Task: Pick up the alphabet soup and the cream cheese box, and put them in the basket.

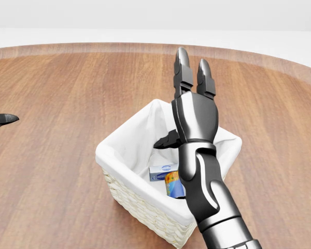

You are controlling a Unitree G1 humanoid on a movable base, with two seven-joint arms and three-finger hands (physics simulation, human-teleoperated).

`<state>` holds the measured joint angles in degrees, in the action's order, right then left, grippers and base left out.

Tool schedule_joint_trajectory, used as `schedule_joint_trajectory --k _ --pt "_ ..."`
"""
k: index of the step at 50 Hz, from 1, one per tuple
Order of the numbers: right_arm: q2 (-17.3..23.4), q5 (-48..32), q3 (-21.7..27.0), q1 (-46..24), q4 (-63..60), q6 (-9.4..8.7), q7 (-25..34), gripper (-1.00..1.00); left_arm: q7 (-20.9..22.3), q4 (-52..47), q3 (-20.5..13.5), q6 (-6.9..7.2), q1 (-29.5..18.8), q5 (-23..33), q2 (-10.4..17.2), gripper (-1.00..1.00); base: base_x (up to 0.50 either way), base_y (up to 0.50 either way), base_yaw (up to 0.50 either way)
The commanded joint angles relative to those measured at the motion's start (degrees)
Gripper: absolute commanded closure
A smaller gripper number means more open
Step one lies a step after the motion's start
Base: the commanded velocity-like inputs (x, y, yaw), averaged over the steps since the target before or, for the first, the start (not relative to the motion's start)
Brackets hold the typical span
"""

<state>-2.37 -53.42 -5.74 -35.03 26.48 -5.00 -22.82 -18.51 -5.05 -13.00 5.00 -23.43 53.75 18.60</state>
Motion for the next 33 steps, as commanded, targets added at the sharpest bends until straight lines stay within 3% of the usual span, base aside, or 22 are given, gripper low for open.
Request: schedule_joint_trajectory --k 1,22,33 --pt "-0.3 -0.6 0.2 1.2 -8.9 0.0 0.9 -1.0 -0.1 0.2 0.0 0.0 0.0 -0.1 0.0 -1.0 0.0 0.0 0.0" --pt "-1.8 -1.9 -0.7 3.2 -24.3 0.0 -1.5 -1.0 0.1 0.1 0.1 0.0 0.1 0.2 0.0 -1.0 0.0 0.0 0.0" --pt "-2.8 1.9 0.1 3.8 -30.2 0.0 -7.2 -1.0 0.0 0.3 0.2 0.0 0.2 0.3 -0.1 -1.0 0.0 0.0 0.0"
